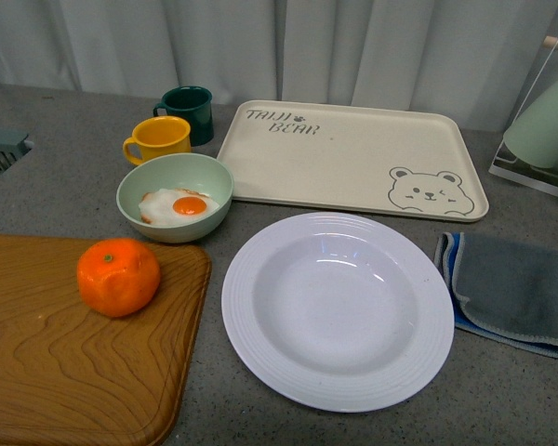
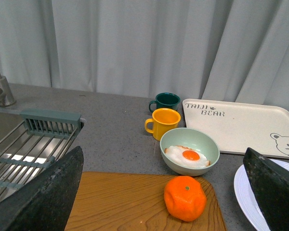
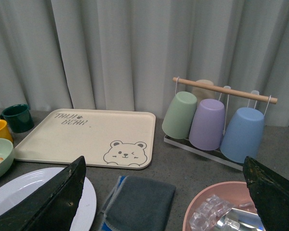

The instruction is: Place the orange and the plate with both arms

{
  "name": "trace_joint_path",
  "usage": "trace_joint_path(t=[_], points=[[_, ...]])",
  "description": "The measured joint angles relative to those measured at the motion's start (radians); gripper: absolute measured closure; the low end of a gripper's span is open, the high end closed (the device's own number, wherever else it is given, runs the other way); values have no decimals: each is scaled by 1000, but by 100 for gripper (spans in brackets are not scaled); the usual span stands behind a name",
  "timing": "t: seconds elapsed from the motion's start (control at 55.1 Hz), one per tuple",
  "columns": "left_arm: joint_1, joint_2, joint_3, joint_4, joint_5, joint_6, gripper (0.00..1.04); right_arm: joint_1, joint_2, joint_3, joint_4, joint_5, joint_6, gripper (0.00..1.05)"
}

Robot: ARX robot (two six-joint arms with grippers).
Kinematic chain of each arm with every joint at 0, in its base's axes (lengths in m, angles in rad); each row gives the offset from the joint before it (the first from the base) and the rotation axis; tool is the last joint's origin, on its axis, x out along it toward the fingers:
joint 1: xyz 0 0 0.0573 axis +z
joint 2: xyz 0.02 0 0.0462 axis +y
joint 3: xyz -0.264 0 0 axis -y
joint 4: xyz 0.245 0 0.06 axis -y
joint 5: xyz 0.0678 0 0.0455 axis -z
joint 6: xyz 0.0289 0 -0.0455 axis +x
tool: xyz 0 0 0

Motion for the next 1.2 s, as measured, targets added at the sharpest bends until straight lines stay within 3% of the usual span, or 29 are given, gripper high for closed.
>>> trace_joint_path(t=[0.963,1.072,1.199], points=[[0,0,0,0,0,0,7,0,0,0,0,0,0,9],[-25,144,60,-153,-20,-66,7,0,0,0,0,0,0,9],[-68,415,78,-6,-13,-129,7,0,0,0,0,0,0,9]])
